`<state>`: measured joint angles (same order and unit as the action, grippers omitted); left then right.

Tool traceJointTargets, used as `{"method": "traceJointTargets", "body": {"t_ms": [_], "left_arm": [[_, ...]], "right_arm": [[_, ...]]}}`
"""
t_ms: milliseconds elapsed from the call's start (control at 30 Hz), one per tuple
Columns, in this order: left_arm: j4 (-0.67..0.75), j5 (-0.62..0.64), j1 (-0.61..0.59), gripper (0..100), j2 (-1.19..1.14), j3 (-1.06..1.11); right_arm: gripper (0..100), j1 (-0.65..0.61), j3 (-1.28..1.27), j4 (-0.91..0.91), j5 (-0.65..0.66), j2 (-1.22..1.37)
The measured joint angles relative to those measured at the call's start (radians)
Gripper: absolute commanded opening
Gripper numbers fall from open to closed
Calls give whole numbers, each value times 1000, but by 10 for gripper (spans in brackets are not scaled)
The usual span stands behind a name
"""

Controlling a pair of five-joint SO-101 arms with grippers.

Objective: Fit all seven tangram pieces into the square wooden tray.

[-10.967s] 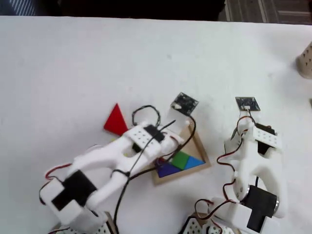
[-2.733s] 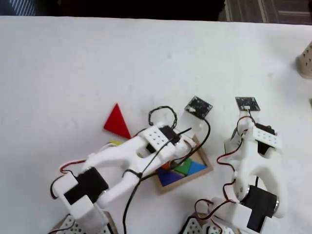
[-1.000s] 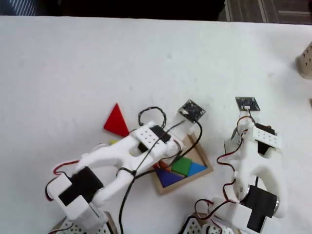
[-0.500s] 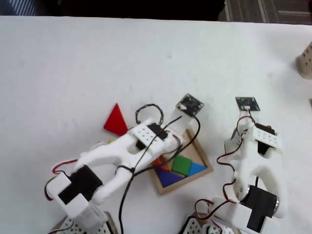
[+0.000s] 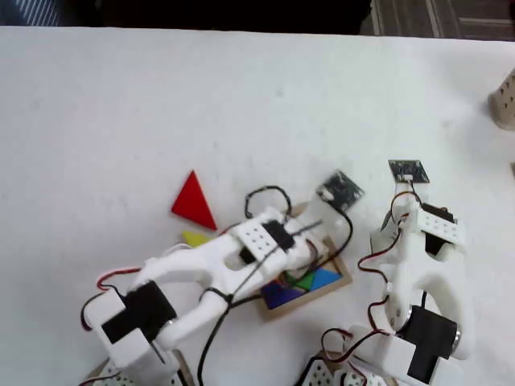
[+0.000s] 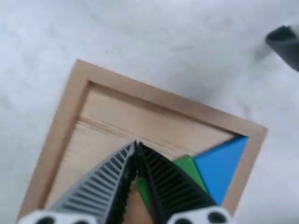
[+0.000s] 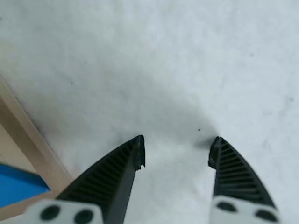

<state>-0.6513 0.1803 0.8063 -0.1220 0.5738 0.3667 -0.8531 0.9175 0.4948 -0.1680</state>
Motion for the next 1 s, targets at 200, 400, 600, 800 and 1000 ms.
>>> {"method": "traceJointTargets", "body": {"t_ms": [200,400,600,800,1000], "left_arm": [[-52,0,25,20,0,8],[-81,0,25,20,2,9],[-84,0,25,20,2,3],[-101,-2,-26,20,0,-6],[-176,-2,-160,20,164,-3]], "right_arm": [[222,0,0,0,0,0],[222,0,0,0,0,0],[222,0,0,0,0,0],[222,0,0,0,0,0],[222,0,0,0,0,0]]}}
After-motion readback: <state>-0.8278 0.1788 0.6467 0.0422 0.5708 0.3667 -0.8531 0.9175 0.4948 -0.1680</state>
